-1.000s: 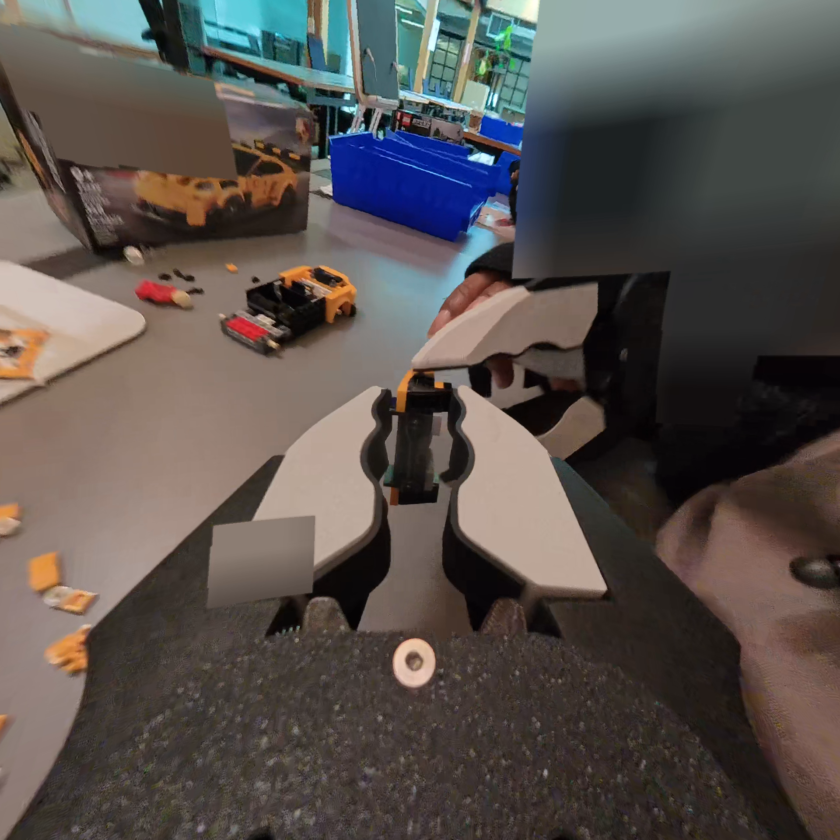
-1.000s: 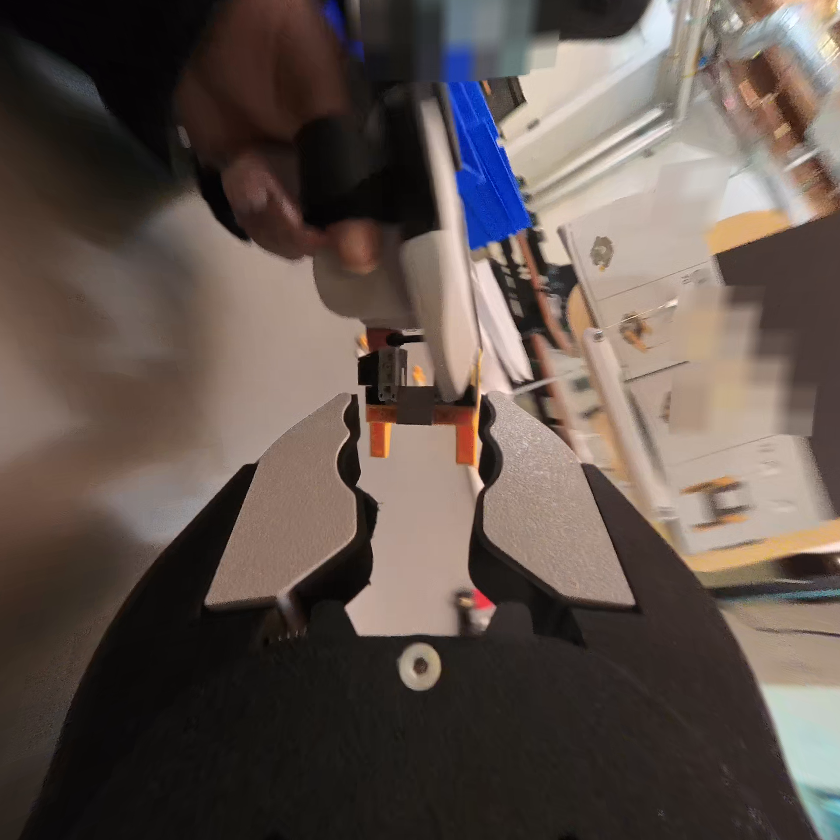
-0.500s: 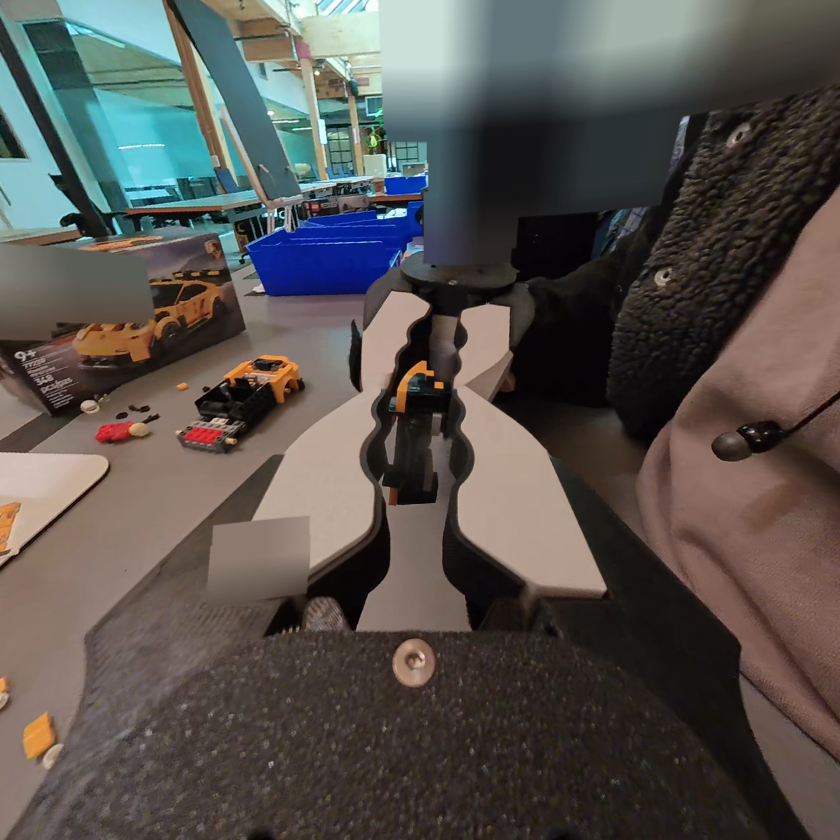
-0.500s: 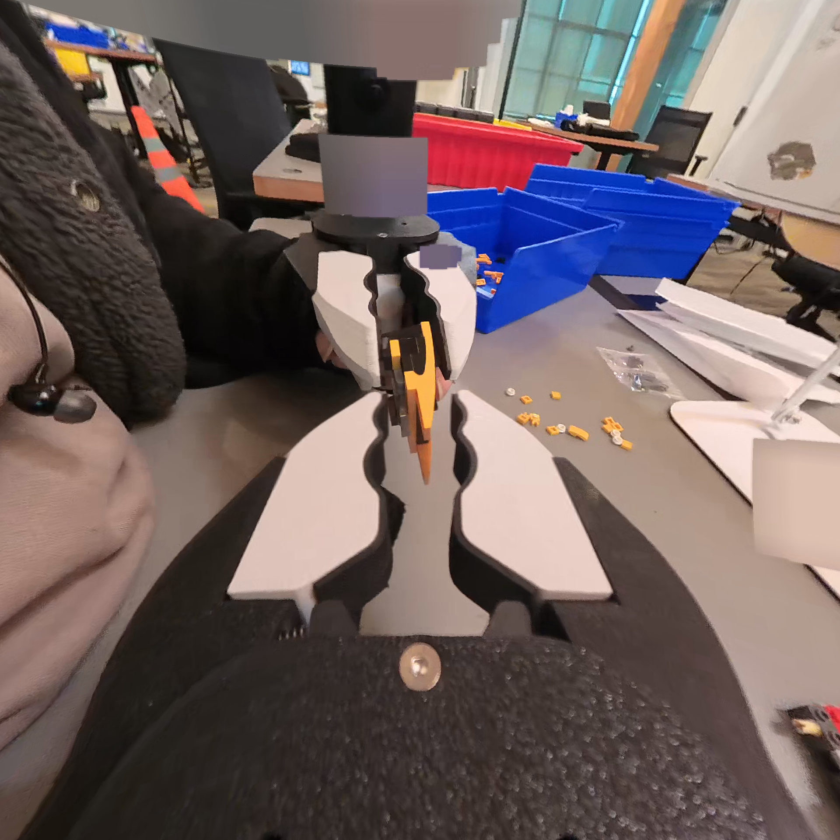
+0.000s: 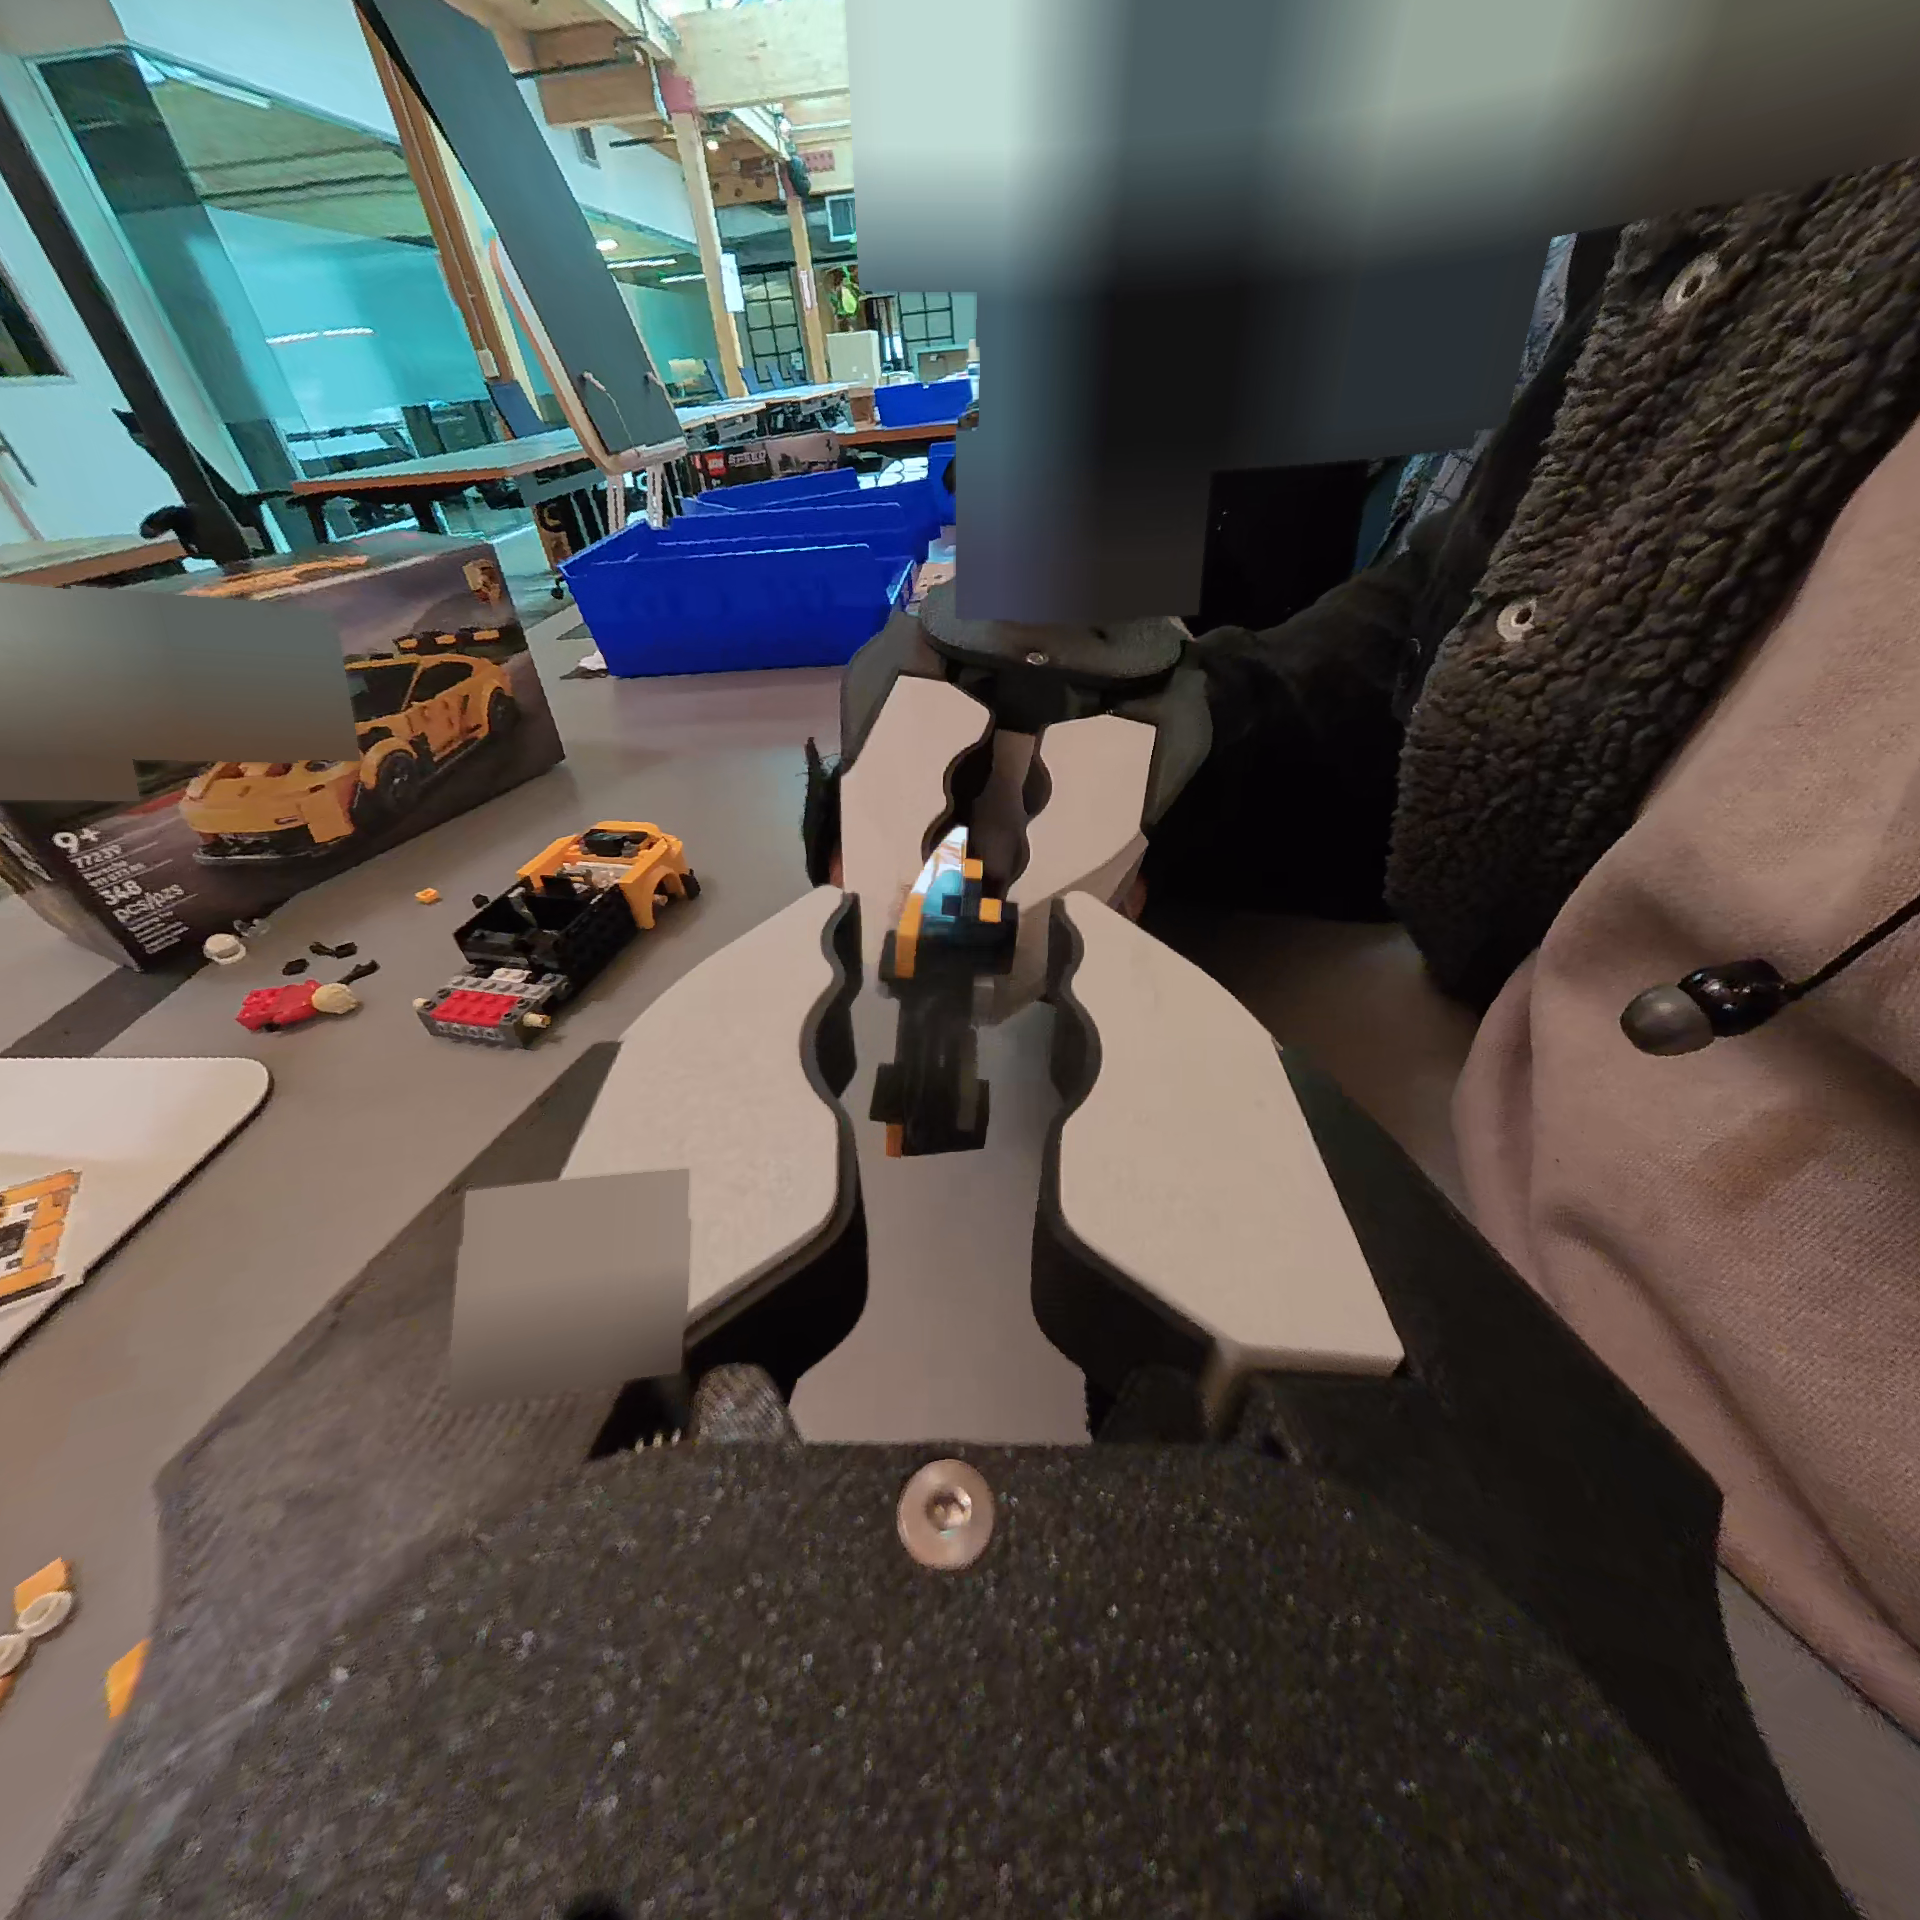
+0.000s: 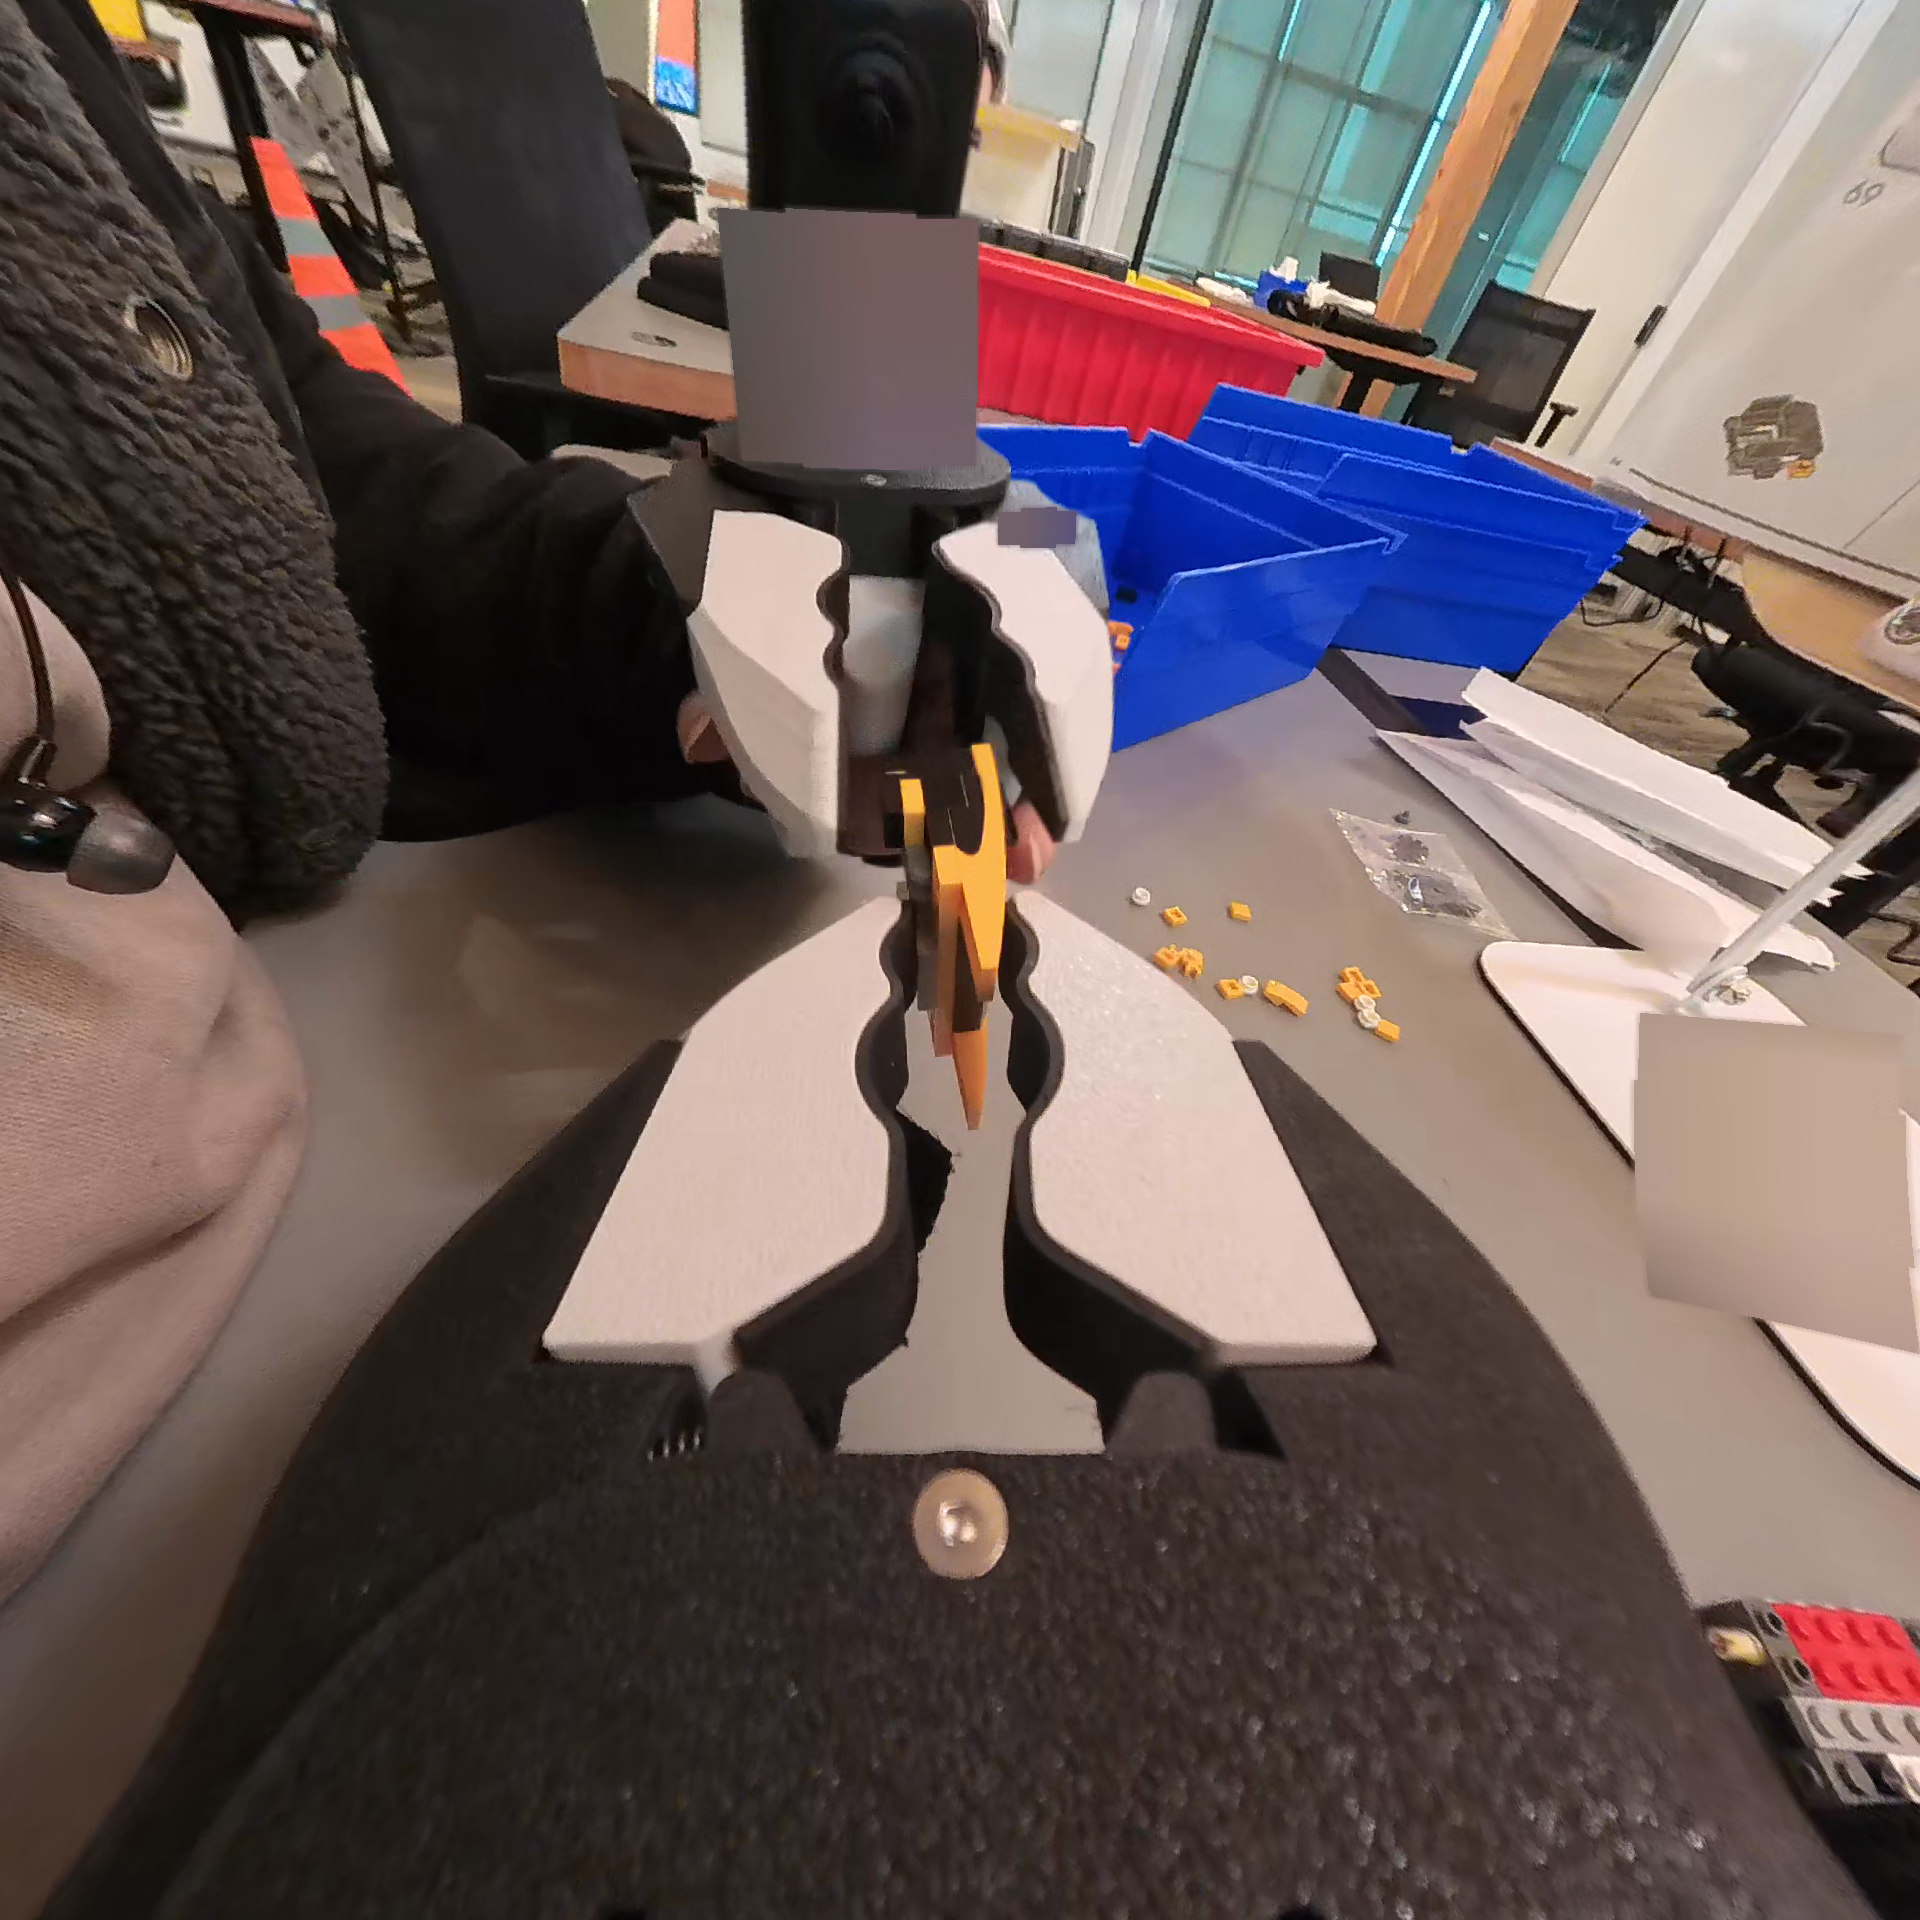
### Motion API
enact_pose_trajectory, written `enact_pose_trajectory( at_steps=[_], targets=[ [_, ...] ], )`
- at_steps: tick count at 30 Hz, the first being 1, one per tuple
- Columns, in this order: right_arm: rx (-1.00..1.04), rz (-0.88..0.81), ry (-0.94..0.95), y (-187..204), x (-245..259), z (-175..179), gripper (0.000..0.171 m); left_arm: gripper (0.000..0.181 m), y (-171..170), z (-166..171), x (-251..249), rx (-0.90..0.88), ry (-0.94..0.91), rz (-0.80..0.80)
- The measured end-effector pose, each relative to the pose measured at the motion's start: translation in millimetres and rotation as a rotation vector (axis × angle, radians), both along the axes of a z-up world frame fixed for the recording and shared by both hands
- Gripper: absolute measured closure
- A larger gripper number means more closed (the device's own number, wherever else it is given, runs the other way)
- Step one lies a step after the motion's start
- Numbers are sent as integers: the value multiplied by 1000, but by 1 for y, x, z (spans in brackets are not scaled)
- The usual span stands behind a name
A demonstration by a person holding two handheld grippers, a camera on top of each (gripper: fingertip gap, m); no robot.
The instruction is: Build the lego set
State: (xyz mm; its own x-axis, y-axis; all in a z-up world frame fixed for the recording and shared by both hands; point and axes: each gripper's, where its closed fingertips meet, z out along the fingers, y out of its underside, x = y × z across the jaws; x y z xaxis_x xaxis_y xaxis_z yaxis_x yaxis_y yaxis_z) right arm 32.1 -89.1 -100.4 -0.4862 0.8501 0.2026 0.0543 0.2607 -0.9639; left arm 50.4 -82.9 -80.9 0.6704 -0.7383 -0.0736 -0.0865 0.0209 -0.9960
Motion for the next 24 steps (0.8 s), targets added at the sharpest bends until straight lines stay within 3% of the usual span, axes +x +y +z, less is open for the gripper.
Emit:
enact_pose_trajectory(
  at_steps=[4, 24],
  targets=[
    [43, -9, -2, -1, -1, -4, 157, 160, -1, -2, -1, 17, 51, 15],
    [17, 17, 30, -5, 3, 3, 156, 160, -12, 6, 2, 12, 99, 1]
  ],
)
